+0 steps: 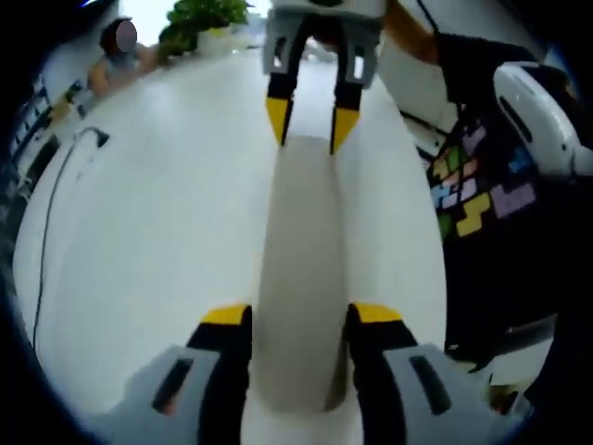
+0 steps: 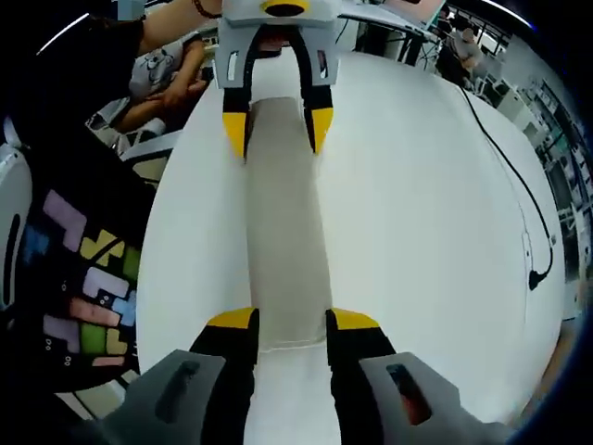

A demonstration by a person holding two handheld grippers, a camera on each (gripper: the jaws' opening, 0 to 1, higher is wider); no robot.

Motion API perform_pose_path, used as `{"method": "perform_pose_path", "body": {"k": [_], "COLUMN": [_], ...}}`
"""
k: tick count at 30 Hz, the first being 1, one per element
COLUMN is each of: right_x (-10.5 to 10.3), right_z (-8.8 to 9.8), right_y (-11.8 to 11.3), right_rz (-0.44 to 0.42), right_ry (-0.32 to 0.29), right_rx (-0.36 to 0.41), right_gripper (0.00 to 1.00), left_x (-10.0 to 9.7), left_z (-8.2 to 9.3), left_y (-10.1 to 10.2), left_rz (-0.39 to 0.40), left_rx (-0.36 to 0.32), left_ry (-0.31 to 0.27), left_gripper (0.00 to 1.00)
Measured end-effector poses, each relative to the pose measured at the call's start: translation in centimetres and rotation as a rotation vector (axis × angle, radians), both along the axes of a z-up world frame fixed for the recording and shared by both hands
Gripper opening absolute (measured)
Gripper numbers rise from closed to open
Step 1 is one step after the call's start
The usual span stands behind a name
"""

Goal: Arrange the utensils inside the cutlery case until each visible utensil rests in its matching compartment.

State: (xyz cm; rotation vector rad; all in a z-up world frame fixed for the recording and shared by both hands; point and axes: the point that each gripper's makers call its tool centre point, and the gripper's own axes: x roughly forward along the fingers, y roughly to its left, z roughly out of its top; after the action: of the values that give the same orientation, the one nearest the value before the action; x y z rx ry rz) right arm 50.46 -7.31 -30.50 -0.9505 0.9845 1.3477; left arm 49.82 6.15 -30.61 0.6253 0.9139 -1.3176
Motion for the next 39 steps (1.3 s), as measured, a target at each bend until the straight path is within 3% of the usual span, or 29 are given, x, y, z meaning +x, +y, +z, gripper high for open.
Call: {"method": "perform_pose_path", "body": {"k": [4, 8, 15, 27, 39], "right_x": [-0.1, -0.2, -0.3, 0.5, 0.0], "right_z": [-0.1, -0.2, -0.4, -0.5, -0.4], "right_y": [0.0, 0.0, 0.1, 0.7, 0.4], "right_rz": [0.003, 0.006, 0.006, 0.017, 0.02], "right_ry": [0.005, 0.001, -0.001, -0.001, 0.001], "right_rx": [-0.011, -0.02, -0.044, -0.045, -0.066], "right_gripper": [0.29, 0.29, 0.29, 0.29, 0.29], "left_x": [0.1, -0.8, -2.0, -1.4, -1.3], "left_z": [1.4, 2.0, 1.6, 0.6, 0.4], "left_y": [1.9, 2.9, 4.7, 5.4, 5.5], "left_rz": [0.037, 0.062, 0.05, 0.05, 0.045], "left_rx": [0.041, 0.071, 0.205, 0.293, 0.329], "left_ry": [-0.057, -0.042, -0.048, -0.042, -0.038], "left_gripper": [0.38, 0.31, 0.26, 0.27, 0.26]}}
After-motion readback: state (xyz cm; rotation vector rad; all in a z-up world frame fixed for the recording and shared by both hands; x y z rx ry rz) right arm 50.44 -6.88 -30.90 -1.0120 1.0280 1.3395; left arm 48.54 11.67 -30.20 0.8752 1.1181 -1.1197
